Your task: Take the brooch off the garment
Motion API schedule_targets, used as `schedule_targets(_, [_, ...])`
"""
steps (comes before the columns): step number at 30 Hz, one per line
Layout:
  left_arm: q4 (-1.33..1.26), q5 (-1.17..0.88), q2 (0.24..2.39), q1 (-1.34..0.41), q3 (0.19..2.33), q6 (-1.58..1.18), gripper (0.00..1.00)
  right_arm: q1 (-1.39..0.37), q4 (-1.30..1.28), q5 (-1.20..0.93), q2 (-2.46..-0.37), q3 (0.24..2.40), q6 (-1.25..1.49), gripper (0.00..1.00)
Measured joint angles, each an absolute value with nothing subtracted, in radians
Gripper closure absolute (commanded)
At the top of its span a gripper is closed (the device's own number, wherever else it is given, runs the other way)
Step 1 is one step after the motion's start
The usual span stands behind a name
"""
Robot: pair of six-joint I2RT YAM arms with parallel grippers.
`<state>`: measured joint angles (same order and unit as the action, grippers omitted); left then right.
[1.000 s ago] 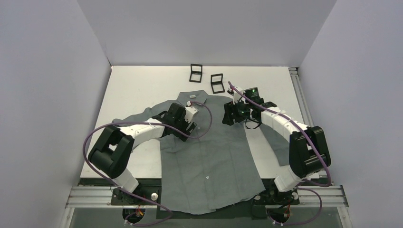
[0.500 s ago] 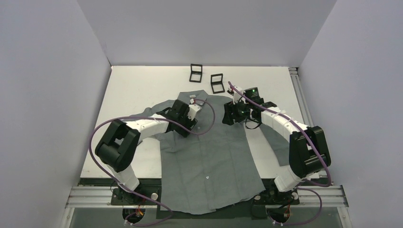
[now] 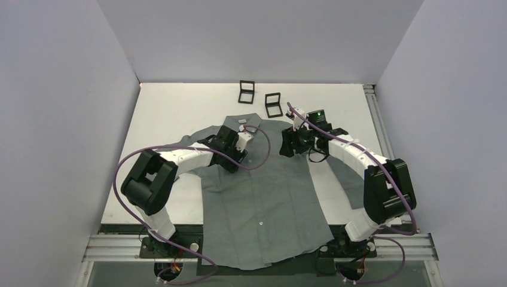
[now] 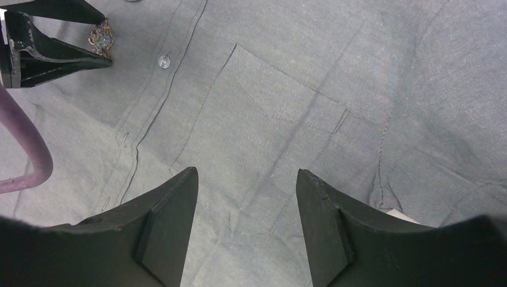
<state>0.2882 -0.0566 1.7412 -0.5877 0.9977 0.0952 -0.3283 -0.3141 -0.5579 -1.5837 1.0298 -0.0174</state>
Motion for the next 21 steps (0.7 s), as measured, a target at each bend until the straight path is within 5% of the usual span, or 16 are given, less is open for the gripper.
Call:
schedule_targets(10, [0.354, -0.151, 1.707, -0.581, 0.998, 0.086, 0.72, -0.329, -0.272, -0.559, -1.569, 0.996, -0.018, 0.44])
schedule_targets(21, [0.468, -0.510, 1.653, -0.485, 1.029, 0.086, 0.74, -0.375, -0.155, -0.606, -1.476, 0.907, -0.068, 0.48])
